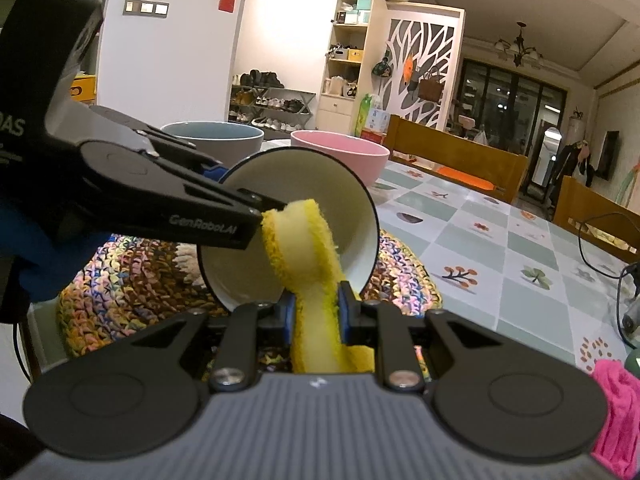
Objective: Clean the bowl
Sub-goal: 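Wipe the sponge along the bowl rim with the right tool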
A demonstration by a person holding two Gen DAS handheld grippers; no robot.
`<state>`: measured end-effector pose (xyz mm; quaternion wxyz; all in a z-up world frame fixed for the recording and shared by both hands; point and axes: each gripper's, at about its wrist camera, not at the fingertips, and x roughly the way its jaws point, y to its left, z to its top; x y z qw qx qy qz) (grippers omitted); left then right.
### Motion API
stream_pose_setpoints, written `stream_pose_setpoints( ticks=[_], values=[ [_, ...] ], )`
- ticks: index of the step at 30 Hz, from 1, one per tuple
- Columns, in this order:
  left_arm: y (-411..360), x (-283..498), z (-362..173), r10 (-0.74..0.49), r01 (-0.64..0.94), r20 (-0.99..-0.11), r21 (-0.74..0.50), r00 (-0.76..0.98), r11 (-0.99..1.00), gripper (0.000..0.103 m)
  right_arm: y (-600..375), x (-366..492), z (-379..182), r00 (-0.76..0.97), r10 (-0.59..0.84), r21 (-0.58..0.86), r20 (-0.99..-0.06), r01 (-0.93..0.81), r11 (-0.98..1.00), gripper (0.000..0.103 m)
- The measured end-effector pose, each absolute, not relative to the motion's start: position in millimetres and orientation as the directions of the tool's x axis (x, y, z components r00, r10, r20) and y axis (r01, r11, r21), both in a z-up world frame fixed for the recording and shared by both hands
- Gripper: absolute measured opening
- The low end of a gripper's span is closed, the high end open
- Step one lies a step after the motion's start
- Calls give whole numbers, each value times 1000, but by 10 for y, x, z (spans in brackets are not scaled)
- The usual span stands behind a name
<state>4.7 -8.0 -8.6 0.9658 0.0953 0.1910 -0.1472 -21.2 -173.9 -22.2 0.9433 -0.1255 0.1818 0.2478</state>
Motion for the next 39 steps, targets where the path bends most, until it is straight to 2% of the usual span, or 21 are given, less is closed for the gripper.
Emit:
stream_pose_setpoints(
  ticks=[4, 15, 34, 39],
  values=[
    [-62, 31, -29, -246, 318, -377, 141, 893, 938, 24, -1741, -252, -183, 806, 445, -124, -391, -525, 842, 21],
    [-52, 3, 15, -248, 323, -370, 156, 895, 933, 23, -1660, -310, -111, 791, 480, -101, -378, -551, 828, 21],
    [-9, -9, -36, -245, 313, -406, 108, 880, 944, 34, -1729, -334, -189, 797, 466, -110, -385, -541, 834, 22],
    [-13, -2, -53, -246, 315, -404, 113, 881, 942, 33, -1727, -322, -182, 797, 464, -113, -386, -540, 834, 22]
  ],
)
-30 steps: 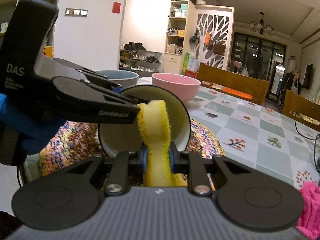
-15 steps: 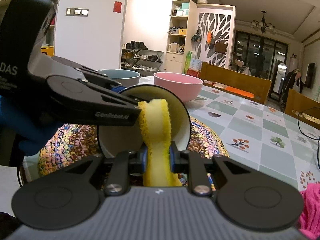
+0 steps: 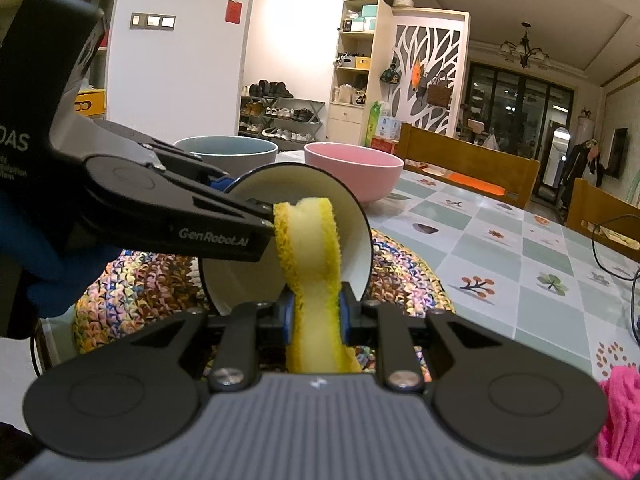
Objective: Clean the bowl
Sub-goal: 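Wipe the sponge along the bowl rim with the right tool, then press the sponge into the bowl interior again with the right tool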
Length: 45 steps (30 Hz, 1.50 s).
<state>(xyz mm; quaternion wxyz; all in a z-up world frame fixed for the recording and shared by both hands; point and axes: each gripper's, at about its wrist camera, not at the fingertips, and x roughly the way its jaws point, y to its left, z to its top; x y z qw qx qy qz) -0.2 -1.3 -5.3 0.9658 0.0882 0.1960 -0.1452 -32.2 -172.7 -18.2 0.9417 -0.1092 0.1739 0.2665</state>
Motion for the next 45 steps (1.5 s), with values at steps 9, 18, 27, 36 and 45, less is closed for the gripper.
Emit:
stream_pose_setpoints(
  ticks=[9, 18, 27, 36, 45],
  values=[
    [-9, -3, -55, -249, 319, -398, 118, 883, 940, 32, -1719, -320, -182, 804, 459, -121, -378, -535, 836, 23],
    [15, 30, -101, -248, 322, -424, 110, 871, 940, 32, -1784, -355, -139, 842, 414, -117, -346, -476, 871, 22],
    [-29, -12, -86, -280, 358, -412, 123, 867, 926, 32, -1726, -284, -91, 842, 410, -157, -352, -484, 861, 22],
    [-59, -27, -91, -283, 375, -411, 161, 866, 913, 29, -1644, -333, -47, 814, 459, -204, -356, -547, 812, 22],
    [-57, -49, -107, -281, 380, -410, 182, 868, 907, 27, -1647, -366, 15, 798, 491, -208, -349, -577, 790, 22]
  ],
)
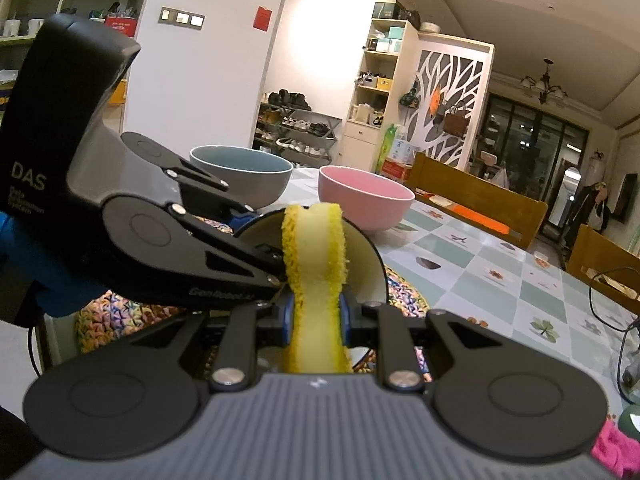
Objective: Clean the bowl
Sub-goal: 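Press the sponge into the bowl interior again with the right tool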
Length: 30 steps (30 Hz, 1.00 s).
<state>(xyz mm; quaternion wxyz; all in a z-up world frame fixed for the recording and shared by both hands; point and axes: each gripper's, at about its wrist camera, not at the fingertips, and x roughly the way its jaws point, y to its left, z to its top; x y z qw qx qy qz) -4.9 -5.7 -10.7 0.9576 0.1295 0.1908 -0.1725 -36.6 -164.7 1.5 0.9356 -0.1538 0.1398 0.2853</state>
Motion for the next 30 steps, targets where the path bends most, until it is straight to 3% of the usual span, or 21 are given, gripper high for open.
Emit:
stream_pose_setpoints(
  ticks=[17, 30],
  values=[
    [-13, -13, -99, -282, 378, -421, 164, 862, 911, 27, -1776, -273, -6, 826, 419, -95, -378, -485, 869, 21],
    [-123, -67, -77, -295, 393, -399, 191, 868, 900, 29, -1730, -293, -120, 779, 457, -86, -429, -538, 838, 21]
  ],
)
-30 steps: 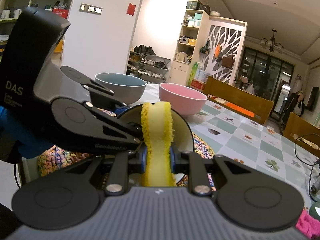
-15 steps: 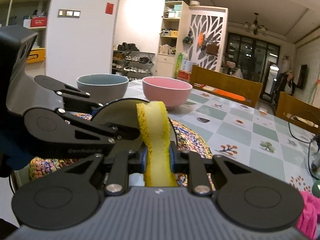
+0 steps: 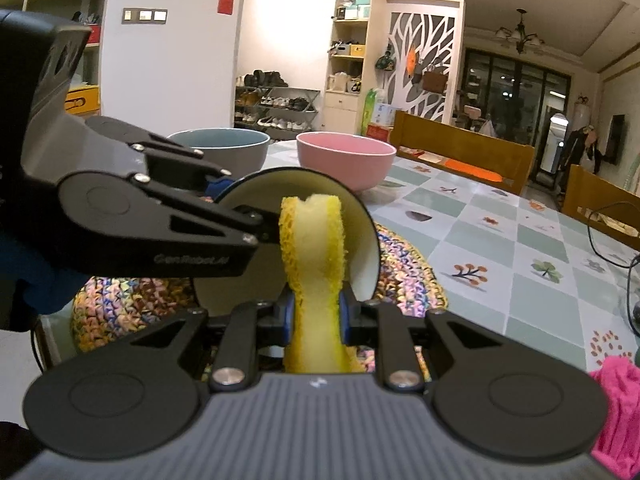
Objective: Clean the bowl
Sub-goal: 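Press the sponge into the bowl interior again with the right tool, then scrub the white bowl's inner wall with the yellow sponge in the right tool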
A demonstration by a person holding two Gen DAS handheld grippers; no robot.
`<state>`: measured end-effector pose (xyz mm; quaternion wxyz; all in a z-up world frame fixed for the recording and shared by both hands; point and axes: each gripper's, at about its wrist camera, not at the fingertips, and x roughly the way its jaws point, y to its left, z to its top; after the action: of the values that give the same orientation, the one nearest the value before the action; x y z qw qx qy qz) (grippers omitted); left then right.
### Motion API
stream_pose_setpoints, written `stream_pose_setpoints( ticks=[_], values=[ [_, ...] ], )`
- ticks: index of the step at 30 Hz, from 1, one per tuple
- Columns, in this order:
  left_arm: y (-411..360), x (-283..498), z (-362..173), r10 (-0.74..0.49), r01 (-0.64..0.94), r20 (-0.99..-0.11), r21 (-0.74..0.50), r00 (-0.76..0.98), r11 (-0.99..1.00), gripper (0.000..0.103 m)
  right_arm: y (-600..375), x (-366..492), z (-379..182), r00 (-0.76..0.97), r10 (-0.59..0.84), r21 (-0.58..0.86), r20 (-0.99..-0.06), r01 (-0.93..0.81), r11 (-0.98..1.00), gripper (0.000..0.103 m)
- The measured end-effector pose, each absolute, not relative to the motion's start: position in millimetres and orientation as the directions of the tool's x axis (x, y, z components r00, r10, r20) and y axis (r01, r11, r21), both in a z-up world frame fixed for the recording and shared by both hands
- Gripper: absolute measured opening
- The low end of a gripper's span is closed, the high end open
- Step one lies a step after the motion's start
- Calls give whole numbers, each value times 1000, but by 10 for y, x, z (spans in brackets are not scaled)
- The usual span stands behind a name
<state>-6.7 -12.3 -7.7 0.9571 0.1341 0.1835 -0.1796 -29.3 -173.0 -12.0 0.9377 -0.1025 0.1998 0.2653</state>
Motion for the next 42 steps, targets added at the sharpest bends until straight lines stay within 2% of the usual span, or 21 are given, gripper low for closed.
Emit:
stream_pose_setpoints(
  ticks=[9, 11, 19, 28, 34, 42],
  values=[
    [-100, -54, -126, -275, 364, -397, 170, 876, 916, 32, -1692, -310, -168, 767, 471, -71, -435, -551, 832, 22],
    [-93, -57, -124, -275, 362, -390, 169, 879, 917, 28, -1693, -311, -176, 766, 473, -69, -435, -552, 831, 22],
    [-145, -79, -108, -276, 371, -370, 217, 887, 903, 22, -1711, -305, -127, 777, 462, -97, -427, -547, 832, 21],
    [-155, -47, -130, -285, 392, -392, 226, 875, 892, 22, -1673, -330, -42, 836, 390, -233, -385, -497, 836, 21],
    [-146, -39, -149, -292, 398, -398, 217, 870, 891, 23, -1553, -367, -93, 866, 333, -397, -372, -473, 787, 21],
    [-153, -39, -149, -300, 403, -401, 201, 865, 893, 27, -1602, -241, -164, 846, 336, -380, -414, -496, 781, 21]
  ],
)
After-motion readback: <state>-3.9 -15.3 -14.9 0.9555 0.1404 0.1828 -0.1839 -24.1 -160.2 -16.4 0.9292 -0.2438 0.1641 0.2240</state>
